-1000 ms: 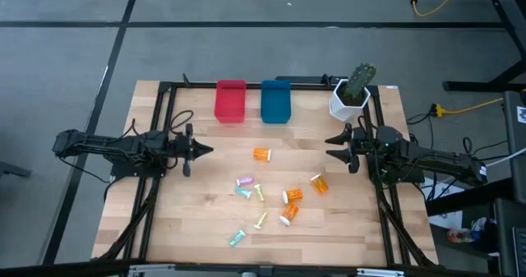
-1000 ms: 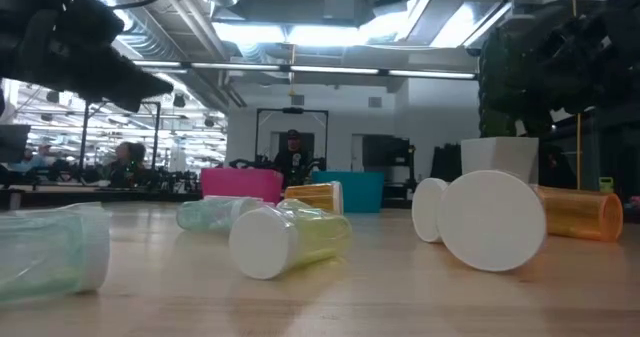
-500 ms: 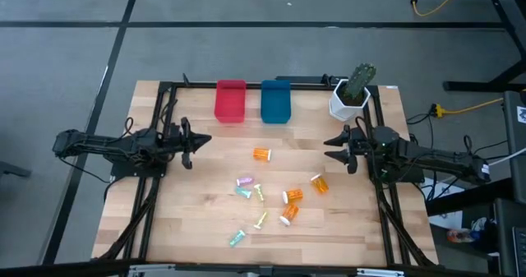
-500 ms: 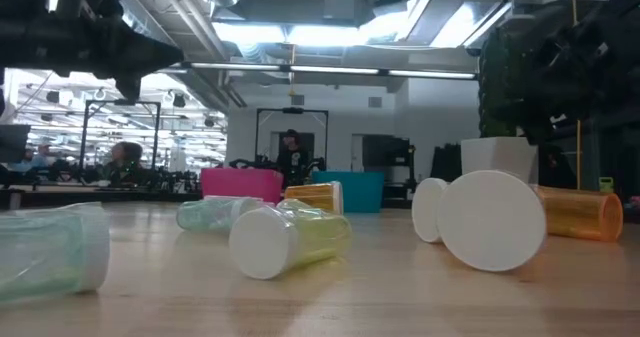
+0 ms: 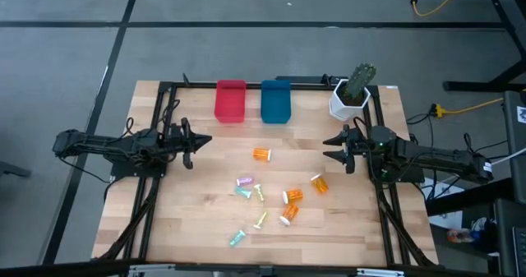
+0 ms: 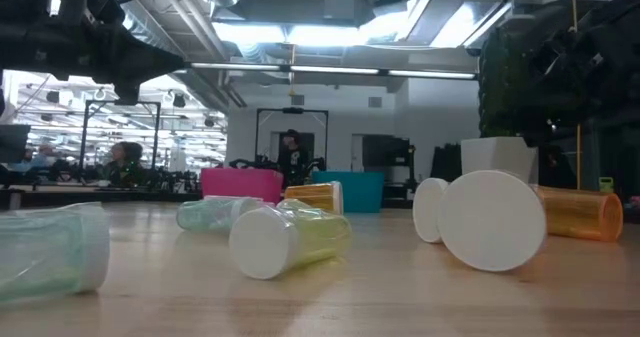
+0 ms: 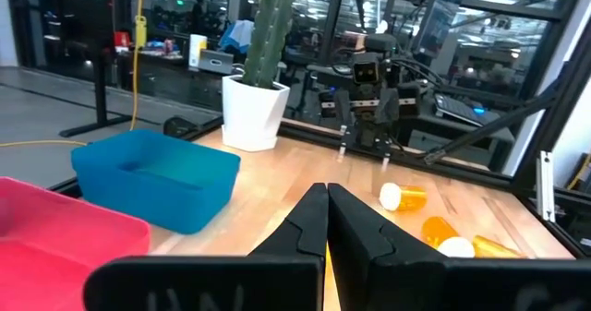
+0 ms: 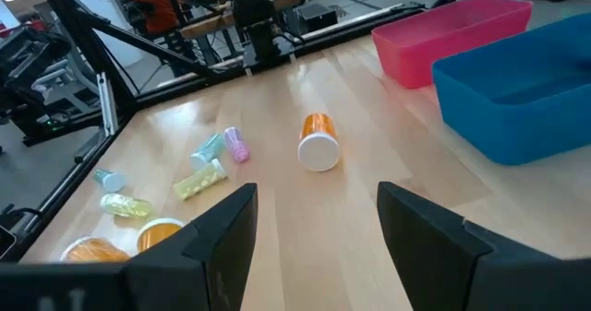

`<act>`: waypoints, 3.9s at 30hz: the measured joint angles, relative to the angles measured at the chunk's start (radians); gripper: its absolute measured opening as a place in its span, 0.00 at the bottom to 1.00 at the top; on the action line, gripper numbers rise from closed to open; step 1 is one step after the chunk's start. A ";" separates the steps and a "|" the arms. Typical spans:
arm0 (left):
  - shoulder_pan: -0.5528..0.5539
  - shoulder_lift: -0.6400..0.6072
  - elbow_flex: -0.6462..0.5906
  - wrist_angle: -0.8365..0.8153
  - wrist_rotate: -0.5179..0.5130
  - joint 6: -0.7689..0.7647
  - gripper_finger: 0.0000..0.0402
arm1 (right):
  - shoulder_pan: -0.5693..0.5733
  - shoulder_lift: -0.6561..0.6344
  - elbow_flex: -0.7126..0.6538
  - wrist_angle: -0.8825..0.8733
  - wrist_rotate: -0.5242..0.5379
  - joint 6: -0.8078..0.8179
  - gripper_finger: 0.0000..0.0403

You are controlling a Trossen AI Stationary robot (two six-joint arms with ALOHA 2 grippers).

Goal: Pick and place medicine bottles into bin by pill shape (circle, oval)
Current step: Adjust the pill bottles

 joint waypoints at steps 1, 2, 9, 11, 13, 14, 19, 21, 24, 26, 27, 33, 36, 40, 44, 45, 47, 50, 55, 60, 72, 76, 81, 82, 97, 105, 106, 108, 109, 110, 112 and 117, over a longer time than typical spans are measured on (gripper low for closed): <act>0.000 0.000 0.000 0.000 -0.004 0.000 0.00 | 0.000 0.000 0.000 0.001 0.000 0.003 0.56; 0.000 0.000 0.000 0.000 -0.010 0.000 0.00 | 0.000 0.000 0.000 0.001 0.000 0.007 0.56; 0.000 0.000 0.000 -0.001 -0.019 0.000 0.00 | 0.000 0.001 0.000 0.023 0.002 -0.051 0.56; 0.000 0.000 0.000 -0.001 -0.002 -0.001 0.00 | 0.000 0.000 0.000 0.040 0.002 -0.069 0.56; 0.000 0.000 0.000 -0.001 -0.004 -0.009 0.00 | 0.000 0.001 0.000 0.041 0.002 -0.070 0.56; 0.000 0.000 0.000 -0.001 -0.018 -0.013 0.00 | 0.000 0.000 0.000 0.042 0.002 -0.070 0.56; 0.000 0.000 0.000 -0.001 -0.045 -0.007 0.00 | 0.000 0.000 0.000 0.047 0.060 -0.079 0.56; 0.000 0.000 0.000 0.001 -0.049 0.006 0.00 | 0.000 0.000 0.000 0.047 0.097 -0.078 0.56; 0.000 0.000 0.000 0.030 -0.025 -0.028 0.00 | 0.000 0.000 0.000 0.047 0.125 -0.076 0.56; 0.000 0.000 0.002 0.074 0.034 -0.034 0.00 | 0.000 0.000 0.000 0.047 0.130 -0.067 0.56; 0.000 0.000 0.010 0.086 0.067 -0.034 0.00 | 0.000 0.000 0.000 0.047 0.130 -0.059 0.56; 0.000 0.076 0.201 -0.073 0.106 -0.016 0.00 | 0.000 0.000 0.000 0.048 0.132 -0.047 0.56; 0.000 0.185 0.328 -0.195 0.105 -0.001 0.00 | 0.000 0.000 0.000 0.060 0.132 -0.047 0.56; 0.000 0.335 0.478 -0.373 0.117 -0.015 0.00 | 0.000 0.000 0.000 0.068 0.132 -0.047 0.56; -0.017 0.462 0.564 -0.508 0.150 -0.077 0.00 | 0.000 0.000 0.000 0.069 0.132 -0.046 0.56; -0.025 0.488 0.573 -0.517 0.166 -0.079 0.00 | 0.000 0.001 0.000 0.068 0.132 -0.046 0.56; -0.046 0.534 0.582 -0.515 0.201 -0.082 0.00 | 0.000 0.000 0.000 0.067 0.132 -0.046 0.56; -0.087 0.584 0.584 -0.505 0.248 -0.105 0.00 | 0.000 0.001 0.000 0.060 0.131 -0.044 0.56; -0.182 0.660 0.584 -0.508 0.251 -0.173 0.00 | 0.000 0.001 0.000 0.060 0.131 -0.043 0.56; -0.288 0.746 0.584 -0.474 0.244 -0.242 0.00 | 0.000 0.001 0.000 0.060 0.129 0.008 0.56; -0.479 1.006 0.584 -0.275 0.286 -0.485 0.00 | 0.000 0.001 0.000 0.060 0.130 0.036 0.56; -0.546 1.090 0.585 -0.076 0.304 -0.504 0.00 | 0.000 0.001 0.000 0.057 0.130 0.043 0.56; -0.599 1.225 0.640 -0.009 0.282 -0.506 0.00 | 0.000 0.001 0.000 0.038 0.130 0.085 0.56; -0.604 1.257 0.668 -0.015 0.281 -0.505 0.00 | 0.000 0.001 0.000 0.033 0.129 0.084 0.56; -0.634 1.599 1.114 -0.373 0.318 -0.459 0.00 | 0.000 0.001 0.000 -0.051 0.121 0.139 0.56; -0.633 1.658 1.120 -0.463 0.342 -0.606 0.00 | 0.000 0.001 0.000 -0.050 0.121 0.140 0.56; -0.633 1.661 1.120 -0.462 0.344 -0.609 0.00 | 0.000 0.001 0.000 -0.050 0.121 0.141 0.56; -0.633 1.668 1.120 -0.457 0.346 -0.610 0.00 | 0.000 0.001 0.000 -0.050 0.121 0.141 0.56; -0.633 1.670 1.120 -0.453 0.349 -0.610 0.00 | 0.000 0.001 0.000 -0.050 0.121 0.141 0.56; -0.633 1.670 1.120 -0.453 0.351 -0.610 0.00 | 0.000 0.001 0.000 -0.050 0.121 0.141 0.56; -0.633 1.670 1.120 -0.447 0.353 -0.610 0.00 | 0.000 0.001 0.000 -0.050 0.121 0.141 0.56; -0.633 1.678 1.120 -0.443 0.353 -0.616 0.00 | 0.000 0.001 0.000 -0.050 0.121 0.141 0.56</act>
